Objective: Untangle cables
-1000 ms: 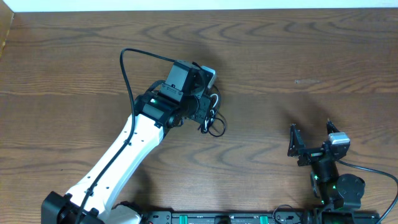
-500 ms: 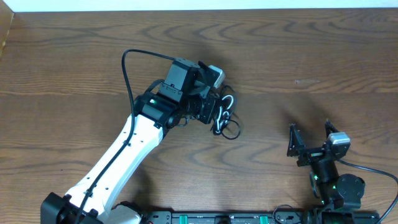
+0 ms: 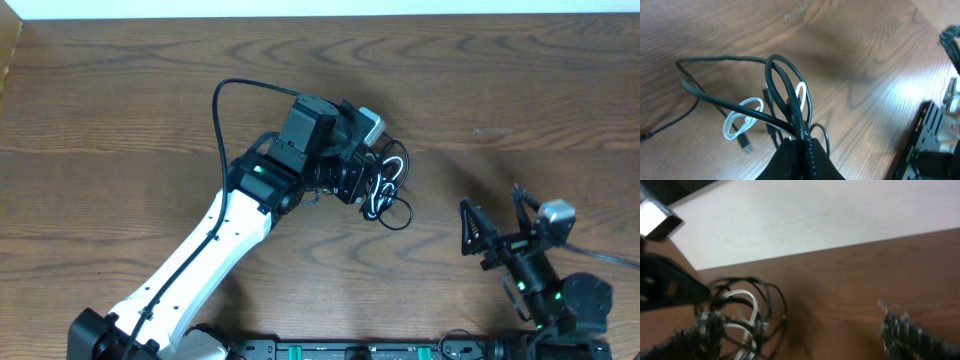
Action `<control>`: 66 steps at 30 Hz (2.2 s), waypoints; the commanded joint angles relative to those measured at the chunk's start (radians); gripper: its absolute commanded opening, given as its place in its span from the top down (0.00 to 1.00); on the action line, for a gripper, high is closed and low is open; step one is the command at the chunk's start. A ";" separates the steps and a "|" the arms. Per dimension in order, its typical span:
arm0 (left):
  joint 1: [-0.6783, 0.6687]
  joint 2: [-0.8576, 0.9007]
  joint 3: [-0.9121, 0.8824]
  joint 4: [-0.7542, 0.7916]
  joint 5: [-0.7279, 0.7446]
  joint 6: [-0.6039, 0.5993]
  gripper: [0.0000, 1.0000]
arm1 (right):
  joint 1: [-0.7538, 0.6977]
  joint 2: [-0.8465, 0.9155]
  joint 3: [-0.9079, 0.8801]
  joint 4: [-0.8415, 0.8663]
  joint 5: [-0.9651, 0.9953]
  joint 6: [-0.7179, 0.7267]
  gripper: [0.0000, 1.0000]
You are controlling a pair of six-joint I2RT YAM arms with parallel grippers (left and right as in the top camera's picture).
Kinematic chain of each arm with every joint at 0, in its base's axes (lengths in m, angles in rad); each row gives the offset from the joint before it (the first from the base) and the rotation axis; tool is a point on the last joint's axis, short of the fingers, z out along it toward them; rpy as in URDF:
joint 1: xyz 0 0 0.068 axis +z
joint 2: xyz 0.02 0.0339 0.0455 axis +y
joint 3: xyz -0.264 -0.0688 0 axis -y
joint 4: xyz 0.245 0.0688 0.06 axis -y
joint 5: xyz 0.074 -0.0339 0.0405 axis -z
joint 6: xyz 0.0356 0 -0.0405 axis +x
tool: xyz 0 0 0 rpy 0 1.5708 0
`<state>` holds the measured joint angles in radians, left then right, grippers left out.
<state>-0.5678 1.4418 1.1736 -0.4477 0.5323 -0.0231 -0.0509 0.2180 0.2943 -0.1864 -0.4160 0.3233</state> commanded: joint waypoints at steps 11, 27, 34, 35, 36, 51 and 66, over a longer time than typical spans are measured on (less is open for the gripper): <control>-0.004 -0.024 0.023 0.076 0.082 -0.155 0.93 | 0.006 0.544 0.202 0.122 -0.565 -0.032 0.05; -0.060 -0.024 0.023 0.193 0.082 -0.209 0.93 | 0.040 0.799 0.202 0.324 -0.694 0.072 0.16; -0.060 -0.024 0.023 0.207 0.081 -0.220 0.93 | 0.109 0.827 0.202 0.411 -0.689 0.073 0.19; -0.060 -0.024 0.023 0.207 0.082 -0.224 0.93 | 0.114 0.827 0.202 0.422 -0.689 0.073 0.20; -0.060 -0.024 0.023 0.207 0.082 -0.227 0.92 | 0.117 0.828 0.202 0.431 -0.689 0.073 0.22; -0.089 -0.024 0.023 0.214 0.089 -0.252 0.92 | 0.168 0.830 0.202 0.437 -0.595 0.073 0.46; -0.118 -0.024 0.023 0.227 0.089 -0.253 0.92 | 0.172 0.843 0.202 0.446 -0.581 0.073 0.76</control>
<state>-0.6674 1.4403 1.1736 -0.2340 0.5968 -0.2661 0.1101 1.0424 0.4824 0.2535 -1.0050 0.4019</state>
